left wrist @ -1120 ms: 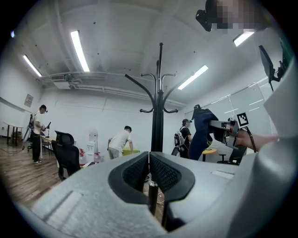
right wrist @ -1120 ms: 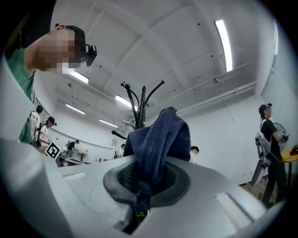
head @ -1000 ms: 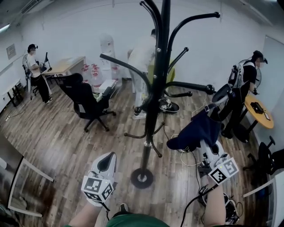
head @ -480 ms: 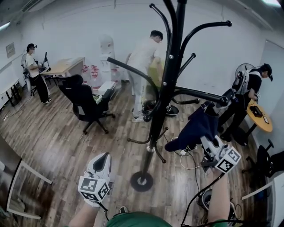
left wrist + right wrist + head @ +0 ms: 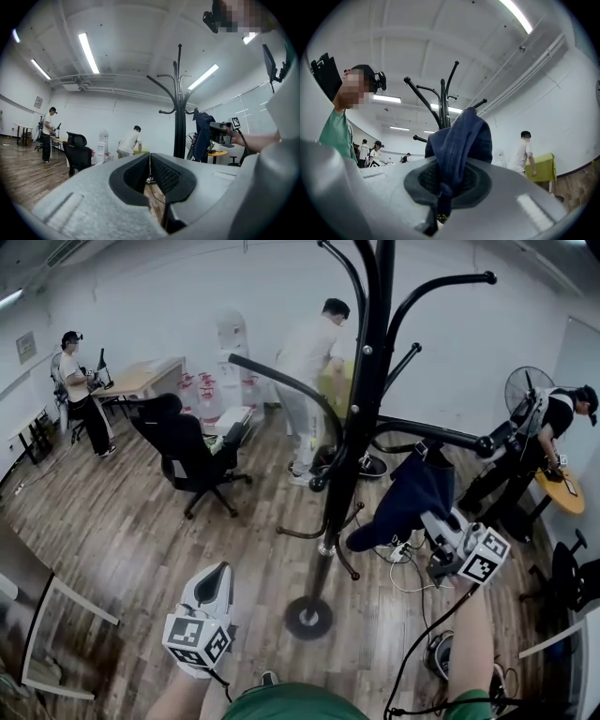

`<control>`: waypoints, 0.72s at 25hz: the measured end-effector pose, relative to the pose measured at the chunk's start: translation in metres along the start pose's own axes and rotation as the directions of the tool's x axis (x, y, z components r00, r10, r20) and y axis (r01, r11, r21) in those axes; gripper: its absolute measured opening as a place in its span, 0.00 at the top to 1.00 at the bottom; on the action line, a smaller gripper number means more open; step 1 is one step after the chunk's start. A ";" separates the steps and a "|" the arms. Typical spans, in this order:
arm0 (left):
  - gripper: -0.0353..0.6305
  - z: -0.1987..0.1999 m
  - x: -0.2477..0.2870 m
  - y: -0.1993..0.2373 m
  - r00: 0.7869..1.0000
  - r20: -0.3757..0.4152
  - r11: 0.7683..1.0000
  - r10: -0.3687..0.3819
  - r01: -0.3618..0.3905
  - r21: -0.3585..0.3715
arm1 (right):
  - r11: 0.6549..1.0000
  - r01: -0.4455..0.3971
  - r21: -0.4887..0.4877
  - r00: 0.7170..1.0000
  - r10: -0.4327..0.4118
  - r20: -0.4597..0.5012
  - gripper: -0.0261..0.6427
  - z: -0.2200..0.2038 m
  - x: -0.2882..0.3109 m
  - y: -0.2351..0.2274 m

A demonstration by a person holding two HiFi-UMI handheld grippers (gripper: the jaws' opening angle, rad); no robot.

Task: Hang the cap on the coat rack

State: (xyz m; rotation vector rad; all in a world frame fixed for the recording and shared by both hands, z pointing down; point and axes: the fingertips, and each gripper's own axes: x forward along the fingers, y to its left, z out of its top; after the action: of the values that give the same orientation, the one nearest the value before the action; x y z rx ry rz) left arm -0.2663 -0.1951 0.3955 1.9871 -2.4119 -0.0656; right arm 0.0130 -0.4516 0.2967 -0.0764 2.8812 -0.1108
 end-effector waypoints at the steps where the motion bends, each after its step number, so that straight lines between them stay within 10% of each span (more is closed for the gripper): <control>1: 0.93 0.000 -0.001 0.002 1.000 -0.001 1.000 0.005 -0.005 -0.001 | 1.000 -0.004 0.010 1.000 0.004 -0.002 0.94 -0.001 0.003 -0.003; 18: 0.93 -0.021 -0.015 0.024 0.997 -0.041 0.996 0.072 -0.074 -0.040 | 0.978 -0.159 0.131 0.984 0.168 -0.061 0.94 -0.004 0.023 -0.029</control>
State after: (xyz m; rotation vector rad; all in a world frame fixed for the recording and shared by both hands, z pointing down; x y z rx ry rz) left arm -0.2863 -0.1766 0.4177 1.8637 -2.4354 -0.0736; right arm -0.0092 -0.4812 0.2971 0.1924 2.9297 -0.2686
